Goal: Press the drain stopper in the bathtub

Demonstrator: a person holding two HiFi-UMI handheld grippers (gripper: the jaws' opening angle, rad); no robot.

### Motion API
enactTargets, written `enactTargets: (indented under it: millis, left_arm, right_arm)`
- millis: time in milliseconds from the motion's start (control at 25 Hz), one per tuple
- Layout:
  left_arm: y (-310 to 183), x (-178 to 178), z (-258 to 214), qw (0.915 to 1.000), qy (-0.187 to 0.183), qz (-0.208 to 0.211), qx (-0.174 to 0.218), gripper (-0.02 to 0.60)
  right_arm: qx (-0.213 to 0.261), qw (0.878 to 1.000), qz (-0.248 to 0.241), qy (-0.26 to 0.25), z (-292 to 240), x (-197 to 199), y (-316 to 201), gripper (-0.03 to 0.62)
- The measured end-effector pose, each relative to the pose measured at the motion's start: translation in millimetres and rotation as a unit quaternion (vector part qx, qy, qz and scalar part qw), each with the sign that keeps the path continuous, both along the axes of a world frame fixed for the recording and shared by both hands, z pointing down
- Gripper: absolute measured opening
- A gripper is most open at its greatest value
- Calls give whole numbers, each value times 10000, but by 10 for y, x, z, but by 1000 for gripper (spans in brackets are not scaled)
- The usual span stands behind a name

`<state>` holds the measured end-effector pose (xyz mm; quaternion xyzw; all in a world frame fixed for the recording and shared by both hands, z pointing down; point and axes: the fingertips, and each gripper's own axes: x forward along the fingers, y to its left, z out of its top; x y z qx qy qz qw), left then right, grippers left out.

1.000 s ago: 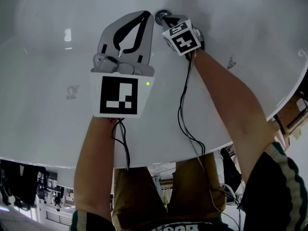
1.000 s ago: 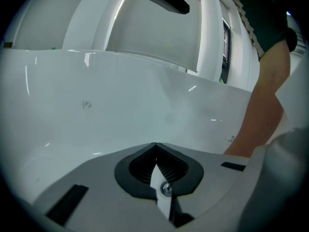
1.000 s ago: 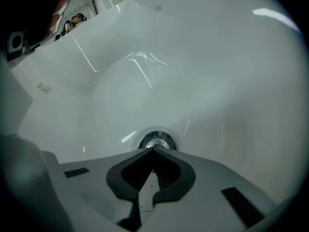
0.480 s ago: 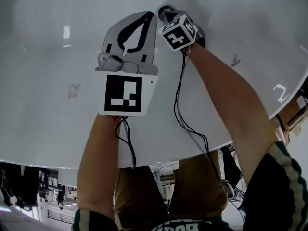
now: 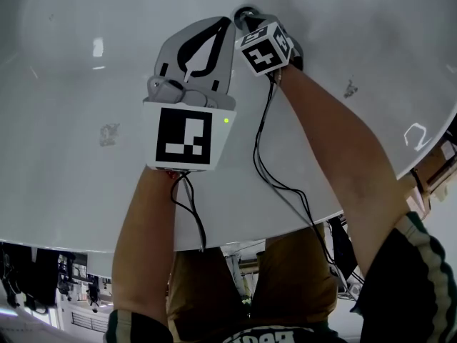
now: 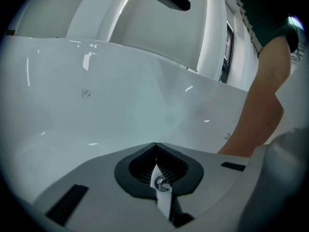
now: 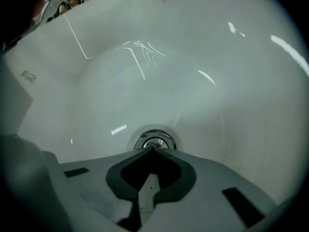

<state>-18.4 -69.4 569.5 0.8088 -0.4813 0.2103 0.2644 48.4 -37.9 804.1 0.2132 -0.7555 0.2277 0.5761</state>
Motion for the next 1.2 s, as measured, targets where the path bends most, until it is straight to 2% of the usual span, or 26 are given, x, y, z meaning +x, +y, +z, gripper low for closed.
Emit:
enactTargets:
  millis: [200,480,1200]
  left_arm:
    - [11,18,-2,10000,6,22,-23,6]
    - [-41,-44,-65,9999,9,-71,71,6]
    - [-109,-89,-23,9999,-127,-55,36,6]
  right_arm:
    - [-156,9996,-177,-153,-30,-3,22,11]
    - [-264,9990,180,-322,-125,15,33,11]
    - [-308,9981,259,-456,-137,27,20,11]
